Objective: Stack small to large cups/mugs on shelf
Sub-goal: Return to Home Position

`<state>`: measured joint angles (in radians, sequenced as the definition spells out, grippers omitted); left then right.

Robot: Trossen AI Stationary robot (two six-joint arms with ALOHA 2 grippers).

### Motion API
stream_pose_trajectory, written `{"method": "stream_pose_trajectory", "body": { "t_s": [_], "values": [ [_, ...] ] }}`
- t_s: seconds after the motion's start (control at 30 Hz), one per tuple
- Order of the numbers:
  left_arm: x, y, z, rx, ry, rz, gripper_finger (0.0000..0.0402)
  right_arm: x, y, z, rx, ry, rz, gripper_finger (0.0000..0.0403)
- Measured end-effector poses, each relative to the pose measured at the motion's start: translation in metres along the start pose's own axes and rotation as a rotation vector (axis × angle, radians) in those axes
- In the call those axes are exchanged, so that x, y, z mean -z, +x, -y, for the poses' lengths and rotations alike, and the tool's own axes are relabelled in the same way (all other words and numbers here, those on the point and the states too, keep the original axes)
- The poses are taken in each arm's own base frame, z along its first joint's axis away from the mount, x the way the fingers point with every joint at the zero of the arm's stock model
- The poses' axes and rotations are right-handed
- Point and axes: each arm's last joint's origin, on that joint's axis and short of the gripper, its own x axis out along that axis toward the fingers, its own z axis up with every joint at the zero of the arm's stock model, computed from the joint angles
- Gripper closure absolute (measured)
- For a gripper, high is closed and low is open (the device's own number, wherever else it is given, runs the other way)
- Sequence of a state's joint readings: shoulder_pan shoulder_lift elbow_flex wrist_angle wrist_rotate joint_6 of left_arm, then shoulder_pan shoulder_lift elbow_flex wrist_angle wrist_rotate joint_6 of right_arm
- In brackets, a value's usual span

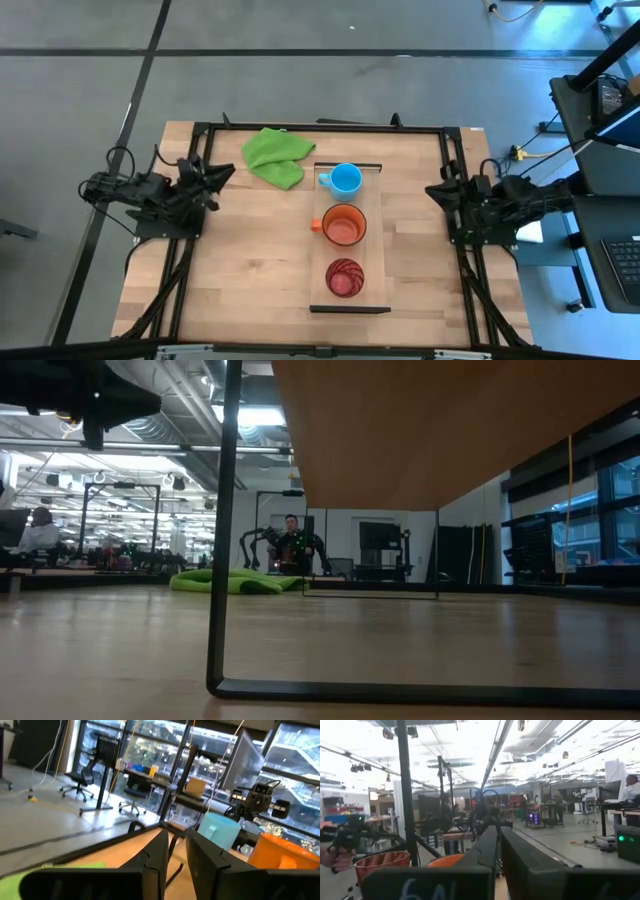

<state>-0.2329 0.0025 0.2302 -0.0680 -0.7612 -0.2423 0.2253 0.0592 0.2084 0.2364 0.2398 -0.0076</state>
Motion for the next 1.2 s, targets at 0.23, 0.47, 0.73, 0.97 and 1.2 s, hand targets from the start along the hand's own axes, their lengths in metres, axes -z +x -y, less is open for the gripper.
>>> {"method": "stream_pose_trajectory", "body": {
  "t_s": [0.23, 0.47, 0.73, 0.97, 1.2],
  "values": [
    [0.010, 0.000, -0.003, -0.024, -0.017, -0.080, 0.0338, 0.025, -0.006, 0.001, 0.004, 0.008, 0.038, 0.0377],
    [0.019, -0.002, -0.007, -0.073, 0.016, -0.153, 0.0338, 0.042, -0.007, 0.002, 0.005, -0.076, 0.000, 0.0377],
    [0.030, -0.005, -0.013, -0.122, -0.011, -0.242, 0.0338, 0.052, -0.008, 0.002, 0.003, -0.116, -0.022, 0.0377],
    [0.043, -0.004, -0.016, -0.166, 0.017, -0.264, 0.0338, 0.055, -0.008, 0.001, -0.011, -0.217, -0.051, 0.0377],
    [0.058, -0.003, -0.017, -0.133, -0.002, -0.313, 0.0338, 0.057, -0.008, 0.001, -0.011, -0.164, -0.065, 0.0377]
  ]
}}
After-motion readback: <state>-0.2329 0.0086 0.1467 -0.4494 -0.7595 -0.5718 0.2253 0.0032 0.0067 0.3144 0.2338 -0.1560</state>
